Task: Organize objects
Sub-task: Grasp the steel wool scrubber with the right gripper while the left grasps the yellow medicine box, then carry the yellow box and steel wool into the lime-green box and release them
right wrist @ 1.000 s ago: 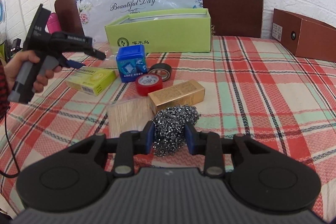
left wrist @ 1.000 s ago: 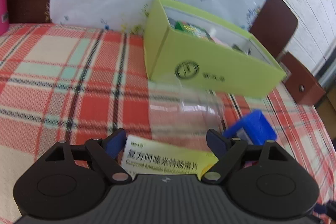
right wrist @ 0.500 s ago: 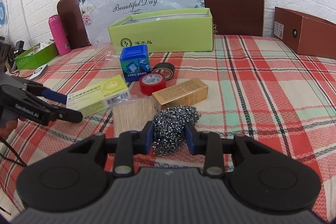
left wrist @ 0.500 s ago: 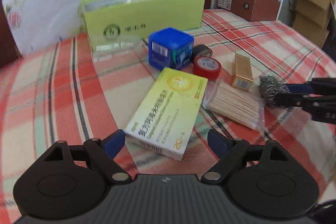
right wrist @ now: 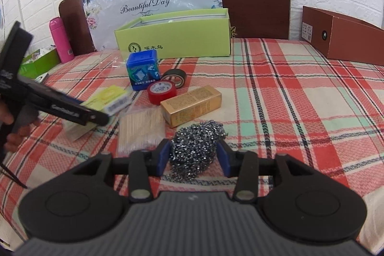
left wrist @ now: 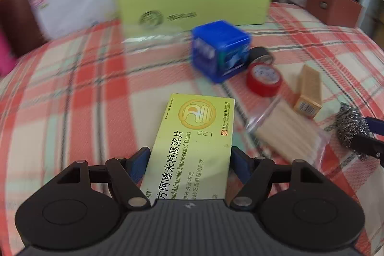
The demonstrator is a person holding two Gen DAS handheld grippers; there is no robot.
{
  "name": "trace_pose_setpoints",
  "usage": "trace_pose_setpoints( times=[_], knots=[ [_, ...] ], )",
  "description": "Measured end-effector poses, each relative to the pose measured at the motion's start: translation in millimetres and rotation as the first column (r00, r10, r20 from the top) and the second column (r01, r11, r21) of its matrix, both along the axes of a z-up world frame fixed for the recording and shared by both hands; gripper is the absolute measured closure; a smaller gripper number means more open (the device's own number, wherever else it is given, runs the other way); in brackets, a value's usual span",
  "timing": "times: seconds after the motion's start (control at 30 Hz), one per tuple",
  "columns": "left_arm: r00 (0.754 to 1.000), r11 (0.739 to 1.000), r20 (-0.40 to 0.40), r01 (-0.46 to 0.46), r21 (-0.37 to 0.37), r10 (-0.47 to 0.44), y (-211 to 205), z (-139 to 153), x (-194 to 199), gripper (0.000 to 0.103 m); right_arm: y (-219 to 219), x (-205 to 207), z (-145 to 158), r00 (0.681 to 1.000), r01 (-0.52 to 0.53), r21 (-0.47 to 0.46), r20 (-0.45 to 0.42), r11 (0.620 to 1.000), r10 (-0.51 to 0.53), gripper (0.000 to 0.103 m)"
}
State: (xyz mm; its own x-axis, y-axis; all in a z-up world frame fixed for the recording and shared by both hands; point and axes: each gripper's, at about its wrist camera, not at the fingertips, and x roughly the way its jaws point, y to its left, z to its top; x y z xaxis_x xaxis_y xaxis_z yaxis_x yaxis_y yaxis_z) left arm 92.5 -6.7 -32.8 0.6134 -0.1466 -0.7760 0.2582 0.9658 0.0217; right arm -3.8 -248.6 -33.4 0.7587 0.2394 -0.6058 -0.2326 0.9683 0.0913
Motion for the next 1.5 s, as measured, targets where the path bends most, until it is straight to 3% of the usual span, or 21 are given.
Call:
trace_pose_setpoints(
  times=[0.13, 0.3, 0.4, 0.47, 0.63, 0.83, 1.07, 1.37, 1.5],
  knots=[
    [1.000, 1.000, 0.020, -0.021, 0.009, 0.020, -1.5, -0.7, -25.9, 0.025, 5.2, 7.5, -3.0, 1.000, -0.001, 0.009, -0.012, 1.000, 0.001, 0.053],
    [0.999, 0.999, 0.004, -0.033, -0.032, 0.033, 1.3, -0.4, -17.8, 0.025, 9.4, 5.9, -2.8, 1.000, 0.001, 0.000, -0.008, 1.000, -0.001, 0.053],
    [1.000, 1.000, 0.007, -0.017, -0.012, 0.017, -3.6, -0.5, -15.9, 0.025, 10.6, 9.8, -5.2, 1.000, 0.004, -0.006, -0.017, 1.000, -0.004, 0.054],
    [1.000, 1.000, 0.020, -0.004, -0.013, 0.005, -3.4, -0.6, -17.5, 0.031, 11.6, 12.5, -7.9, 1.000, -0.001, -0.006, -0.026, 1.000, 0.001, 0.062],
    [1.000, 0.998, 0.026, 0.016, -0.062, -0.014, 2.5, 6.7, -22.5, 0.031, 13.4, 7.9, 3.2, 0.999, -0.039, 0.005, -0.003, 0.999, 0.040, 0.070],
    [0.994, 0.992, 0.103, 0.041, -0.116, -0.029, 7.7, 43.1, -20.4, 0.032, 18.5, 12.5, 34.1, 0.991, -0.104, 0.028, 0.082, 0.994, 0.102, 0.070],
    [0.972, 0.984, 0.232, 0.071, -0.162, -0.032, 7.8, 97.0, 3.4, 0.032, 22.7, 44.7, 73.4, 0.970, -0.152, 0.035, 0.196, 0.988, 0.143, 0.070],
    [0.929, 0.971, 0.370, 0.065, -0.231, 0.026, -8.3, 146.2, 60.8, 0.032, 29.5, 119.7, 96.2, 0.936, -0.155, -0.022, 0.316, 0.988, 0.154, 0.070],
    [0.905, 0.973, 0.424, 0.067, -0.220, 0.033, -34.1, 155.8, 98.3, 0.032, 34.9, 167.0, 95.9, 0.922, -0.155, -0.071, 0.348, 0.985, 0.170, 0.070]
  ],
)
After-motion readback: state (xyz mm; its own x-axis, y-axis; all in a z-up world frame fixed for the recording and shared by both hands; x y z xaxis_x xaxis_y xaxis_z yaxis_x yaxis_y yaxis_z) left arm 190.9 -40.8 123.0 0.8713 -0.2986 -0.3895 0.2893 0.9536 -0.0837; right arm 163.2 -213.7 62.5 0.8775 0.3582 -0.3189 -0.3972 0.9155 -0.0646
